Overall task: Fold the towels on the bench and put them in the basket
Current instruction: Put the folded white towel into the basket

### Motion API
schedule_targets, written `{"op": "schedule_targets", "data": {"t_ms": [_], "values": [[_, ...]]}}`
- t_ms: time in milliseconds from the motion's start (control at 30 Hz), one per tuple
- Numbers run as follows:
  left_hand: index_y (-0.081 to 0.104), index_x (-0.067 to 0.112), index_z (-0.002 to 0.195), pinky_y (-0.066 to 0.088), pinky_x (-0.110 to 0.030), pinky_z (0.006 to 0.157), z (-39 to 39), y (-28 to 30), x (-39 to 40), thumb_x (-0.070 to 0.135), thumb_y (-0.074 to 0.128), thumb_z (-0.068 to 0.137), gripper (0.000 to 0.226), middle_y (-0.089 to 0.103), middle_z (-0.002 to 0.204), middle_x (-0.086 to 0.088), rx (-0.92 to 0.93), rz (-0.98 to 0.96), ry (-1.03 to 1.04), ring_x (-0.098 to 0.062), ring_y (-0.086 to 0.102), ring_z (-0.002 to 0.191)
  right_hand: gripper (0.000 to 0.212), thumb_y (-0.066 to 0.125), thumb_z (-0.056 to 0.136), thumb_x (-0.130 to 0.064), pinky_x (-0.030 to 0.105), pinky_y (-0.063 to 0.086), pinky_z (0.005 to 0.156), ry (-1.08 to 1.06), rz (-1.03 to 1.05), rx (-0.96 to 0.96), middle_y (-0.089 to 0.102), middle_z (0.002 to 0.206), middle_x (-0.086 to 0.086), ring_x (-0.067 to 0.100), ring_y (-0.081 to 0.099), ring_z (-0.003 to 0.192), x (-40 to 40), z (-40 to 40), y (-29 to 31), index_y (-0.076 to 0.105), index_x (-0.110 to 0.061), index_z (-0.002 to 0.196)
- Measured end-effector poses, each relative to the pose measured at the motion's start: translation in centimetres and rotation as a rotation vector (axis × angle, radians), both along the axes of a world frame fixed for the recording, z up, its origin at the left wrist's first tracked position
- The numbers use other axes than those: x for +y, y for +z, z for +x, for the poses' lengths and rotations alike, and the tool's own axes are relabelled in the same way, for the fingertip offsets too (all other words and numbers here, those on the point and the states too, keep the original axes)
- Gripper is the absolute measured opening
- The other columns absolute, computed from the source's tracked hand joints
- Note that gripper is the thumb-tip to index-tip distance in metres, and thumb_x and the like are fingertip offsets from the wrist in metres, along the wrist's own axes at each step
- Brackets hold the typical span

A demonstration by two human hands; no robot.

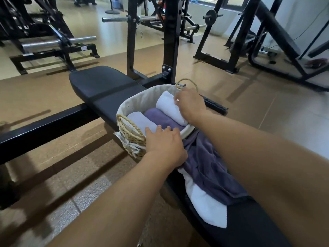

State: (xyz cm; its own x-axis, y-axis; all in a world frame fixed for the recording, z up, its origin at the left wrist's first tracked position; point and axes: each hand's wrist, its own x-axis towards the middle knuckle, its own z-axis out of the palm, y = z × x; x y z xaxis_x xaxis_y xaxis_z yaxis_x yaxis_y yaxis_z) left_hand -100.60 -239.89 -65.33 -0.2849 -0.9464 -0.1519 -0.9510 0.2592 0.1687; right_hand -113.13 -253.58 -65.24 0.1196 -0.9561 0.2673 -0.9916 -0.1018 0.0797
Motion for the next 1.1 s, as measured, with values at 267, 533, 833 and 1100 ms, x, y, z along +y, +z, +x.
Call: {"op": "schedule_targets", "data": {"t_ms": [267, 533, 833, 1100], "values": [[0.043, 0.018, 0.139, 0.017, -0.062, 0.116, -0.2, -0.1, 0.0, 0.047, 0.054, 0.091, 0.058, 0.047, 0.149, -0.002, -0.007, -0.006, 0.008, -0.031, 0.028, 0.148, 0.034, 0.041, 0.105, -0.014, 0.029, 0.033, 0.078, 0.123, 0.395, 0.266, 0.057, 0.136, 0.018, 0.033, 0.055, 0.122, 0.3, 0.1, 2.0, 0.054, -0.005, 0.135], [0.043, 0.018, 0.139, 0.019, -0.062, 0.115, -0.1, -0.1, 0.2, 0.046, 0.053, 0.09, 0.057, 0.05, 0.147, -0.004, -0.013, -0.038, 0.002, -0.032, 0.032, 0.146, 0.059, 0.049, 0.101, -0.011, 0.038, 0.043, 0.103, 0.087, 0.549, 0.458, 0.05, 0.149, 0.013, 0.032, 0.049, 0.136, 0.3, 0.3, 1.4, 0.029, -0.005, 0.156], [0.047, 0.018, 0.134, 0.019, -0.06, 0.115, 0.1, -0.1, 0.4, 0.045, 0.055, 0.089, 0.053, 0.054, 0.141, -0.004, 0.004, -0.063, -0.01, -0.032, 0.038, 0.14, 0.071, 0.057, 0.093, -0.006, 0.039, 0.045, 0.092, 0.026, 0.475, 0.264, 0.052, 0.146, 0.013, 0.036, 0.053, 0.13, 0.2, 1.8, 0.6, 0.025, -0.013, 0.156], [0.039, 0.018, 0.143, 0.011, -0.059, 0.12, 0.1, 0.3, 0.4, 0.049, 0.053, 0.09, 0.062, 0.044, 0.152, -0.009, -0.016, -0.044, -0.005, -0.036, 0.025, 0.149, 0.072, 0.046, 0.1, -0.004, 0.034, 0.041, 0.089, 0.098, 0.58, 0.152, 0.049, 0.15, 0.015, 0.033, 0.051, 0.131, 0.8, 1.1, 1.9, 0.013, -0.017, 0.162]]}}
